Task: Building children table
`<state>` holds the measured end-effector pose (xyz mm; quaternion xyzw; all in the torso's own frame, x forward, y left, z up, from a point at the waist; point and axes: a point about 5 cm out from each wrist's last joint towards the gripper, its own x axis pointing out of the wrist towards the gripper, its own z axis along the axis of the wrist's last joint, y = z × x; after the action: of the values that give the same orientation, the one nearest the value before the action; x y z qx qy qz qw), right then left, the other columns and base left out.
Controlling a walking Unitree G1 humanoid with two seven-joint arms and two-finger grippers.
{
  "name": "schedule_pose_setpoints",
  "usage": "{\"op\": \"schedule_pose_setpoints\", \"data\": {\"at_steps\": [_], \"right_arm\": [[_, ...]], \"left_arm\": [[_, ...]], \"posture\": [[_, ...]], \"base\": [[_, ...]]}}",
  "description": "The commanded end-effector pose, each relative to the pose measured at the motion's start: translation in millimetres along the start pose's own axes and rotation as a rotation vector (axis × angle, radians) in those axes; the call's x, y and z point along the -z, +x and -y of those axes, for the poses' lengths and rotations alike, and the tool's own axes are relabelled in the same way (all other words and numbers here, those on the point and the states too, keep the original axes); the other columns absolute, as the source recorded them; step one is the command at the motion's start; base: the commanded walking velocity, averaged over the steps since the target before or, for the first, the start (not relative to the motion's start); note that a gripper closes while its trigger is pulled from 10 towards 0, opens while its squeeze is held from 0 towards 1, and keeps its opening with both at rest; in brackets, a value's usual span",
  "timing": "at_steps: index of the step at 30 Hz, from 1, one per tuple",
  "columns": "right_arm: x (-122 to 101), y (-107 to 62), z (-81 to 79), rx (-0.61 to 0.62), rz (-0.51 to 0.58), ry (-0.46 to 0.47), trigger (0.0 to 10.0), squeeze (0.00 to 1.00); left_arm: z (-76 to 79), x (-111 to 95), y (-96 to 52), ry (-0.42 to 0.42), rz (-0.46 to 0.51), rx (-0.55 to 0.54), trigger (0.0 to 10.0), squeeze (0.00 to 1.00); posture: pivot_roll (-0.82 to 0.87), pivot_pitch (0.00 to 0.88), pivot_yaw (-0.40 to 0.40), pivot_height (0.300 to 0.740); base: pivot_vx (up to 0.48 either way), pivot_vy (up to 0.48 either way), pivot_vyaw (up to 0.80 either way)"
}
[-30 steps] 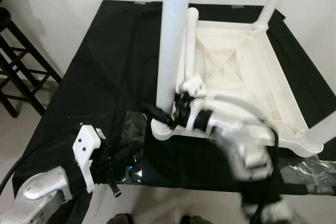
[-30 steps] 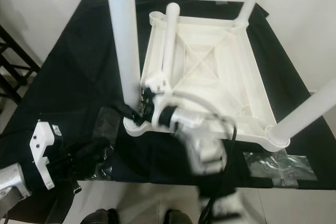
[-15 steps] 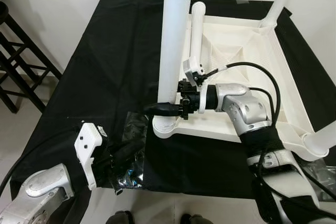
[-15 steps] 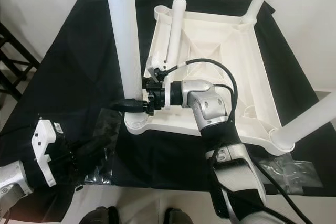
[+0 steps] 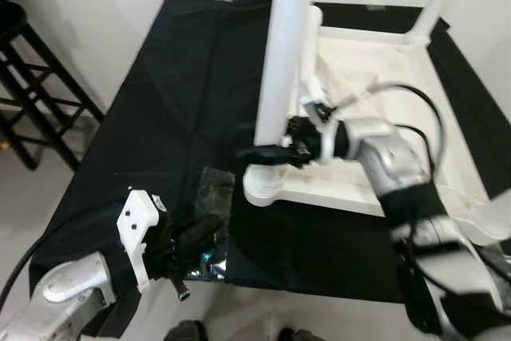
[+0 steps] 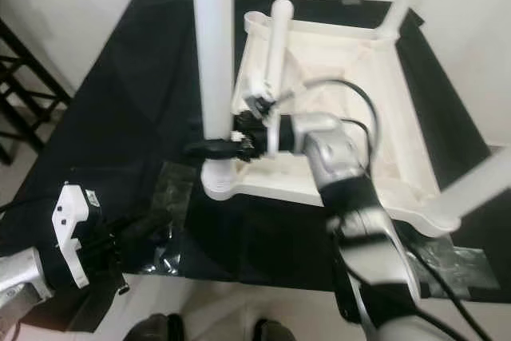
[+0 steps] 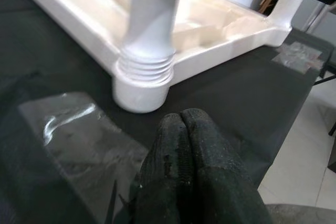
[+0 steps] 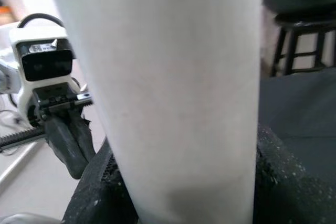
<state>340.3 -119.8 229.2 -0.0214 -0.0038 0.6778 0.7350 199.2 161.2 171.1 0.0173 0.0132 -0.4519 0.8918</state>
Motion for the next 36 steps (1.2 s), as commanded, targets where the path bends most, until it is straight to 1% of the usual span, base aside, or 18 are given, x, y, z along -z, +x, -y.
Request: {"op": "schedule_pose_setpoints", "data": {"at_steps": [1, 2, 4, 5, 6, 7, 11, 16, 17, 20, 21, 22, 23, 29, 30, 31, 33, 36], "right_arm": [[12.1, -13.7, -1.9, 0.144, -0.017, 0.04, 0.0, 0.0], [12.1, -13.7, -1.9, 0.144, -0.017, 0.04, 0.0, 0.0], [33.6, -1.7, -12.9, 0.522, -0.033, 0.068, 0.0, 0.0], [33.6, -1.7, -12.9, 0.522, -0.033, 0.068, 0.0, 0.0], [58.7, 11.8, -34.1, 0.825, -0.058, 0.12, 0.0, 0.0], [83.3, 30.3, -64.9, 0.929, -0.072, 0.217, 0.0, 0.0], [91.7, 50.5, -90.3, 0.909, -0.085, 0.248, 0.0, 0.0], [88.2, 49.6, -76.2, 0.821, -0.121, 0.2, 0.0, 0.0], [86.8, 47.7, -70.8, 0.798, -0.136, 0.192, 10.0, 0.0], [80.4, 48.8, -65.9, 0.705, -0.117, 0.207, 10.0, 0.0], [73.3, 49.9, -62.8, 0.627, -0.092, 0.205, 10.0, 0.8], [73.3, 49.9, -62.8, 0.627, -0.092, 0.205, 10.0, 0.8], [66.0, 50.4, -61.6, 0.564, -0.068, 0.203, 10.0, 1.0], [24.7, 40.1, -51.9, 0.241, -0.007, 0.047, 10.0, 1.0], [16.8, 33.0, -42.5, 0.147, -0.02, -0.003, 10.0, 0.48], [14.1, 31.1, -36.0, 0.117, -0.02, 0.004, 10.0, 0.15], [12.4, 30.3, -32.0, 0.104, -0.018, 0.01, 10.0, 0.15], [6.2, 29.4, -17.1, 0.029, -0.042, 0.006, 10.0, 0.0]], "left_arm": [[1.2, 1.4, -1.8, -0.009, -0.005, -0.001, 10.0, 0.0], [1.2, 1.4, -1.8, -0.009, -0.005, -0.001, 10.0, 0.0], [0.8, 0.6, -3.0, -0.008, -0.004, 0.0, 10.0, 0.0], [0.8, 0.6, -3.0, -0.008, -0.004, 0.0, 10.0, 0.0], [-0.2, 0.0, -4.2, -0.008, -0.005, -0.001, 10.0, 0.0], [-1.1, -0.3, -4.9, -0.007, -0.005, -0.002, 10.0, 0.0], [-2.1, 0.4, -5.0, -0.007, -0.007, -0.002, 10.0, 0.0], [-2.2, 1.4, -3.5, -0.008, -0.008, 0.001, 10.0, 0.0], [-1.9, 1.9, -3.2, -0.005, -0.007, -0.005, 10.0, 0.0], [-1.4, 2.5, -3.5, 0.001, -0.003, -0.02, 10.0, 0.0], [-1.4, 2.6, -3.3, 0.002, -0.003, -0.021, 10.0, 0.0], [-1.4, 2.6, -3.3, 0.002, -0.003, -0.021, 10.0, 0.0], [-1.4, 2.8, -3.0, 0.001, -0.003, -0.018, 10.0, 0.0], [-1.8, 3.4, -1.6, -0.006, -0.007, -0.006, 10.0, 0.0], [-2.3, 3.9, -0.6, -0.005, -0.007, -0.006, 10.0, 0.0], [-2.5, 4.1, -0.3, -0.004, -0.006, -0.007, 10.0, 0.0], [-2.6, 4.2, -0.1, -0.003, -0.006, -0.008, 10.0, 0.0], [-2.6, 4.7, 1.0, 0.0, -0.004, -0.013, 10.0, 0.0]], "posture": [[0.09, 0.205, -0.033, 0.74], [0.09, 0.205, -0.033, 0.74], [0.08, 0.216, -0.039, 0.74], [0.08, 0.216, -0.039, 0.74], [0.06, 0.223, -0.031, 0.74], [0.06, 0.225, -0.024, 0.74], [0.06, 0.21, -0.025, 0.74], [0.08, 0.195, -0.047, 0.74], [0.08, 0.194, -0.047, 0.74], [0.08, 0.191, -0.047, 0.74], [0.08, 0.188, -0.046, 0.74], [0.08, 0.188, -0.046, 0.74], [0.08, 0.184, -0.045, 0.74], [0.09, 0.175, -0.041, 0.74], [0.1, 0.169, -0.045, 0.74], [0.1, 0.169, -0.045, 0.74], [0.1, 0.169, -0.045, 0.74], [0.11, 0.164, -0.053, 0.74]], "base": [[0.0, 0.0, 0.0], [0.0, 0.0, 0.0], [0.0, 0.0, 0.0], [0.0, 0.0, 0.0], [0.0, 0.0, 0.0], [0.0, 0.0, 0.0], [0.0, 0.0, 0.0], [0.0, 0.0, 0.0], [0.0, 0.0, 0.0], [0.0, 0.0, 0.0], [0.0, 0.0, 0.0], [0.0, 0.0, 0.0], [0.0, 0.0, 0.0], [0.0, 0.0, 0.0], [0.0, 0.0, 0.0], [0.0, 0.0, 0.0], [0.0, 0.0, 0.0], [0.0, 0.0, 0.0]]}}
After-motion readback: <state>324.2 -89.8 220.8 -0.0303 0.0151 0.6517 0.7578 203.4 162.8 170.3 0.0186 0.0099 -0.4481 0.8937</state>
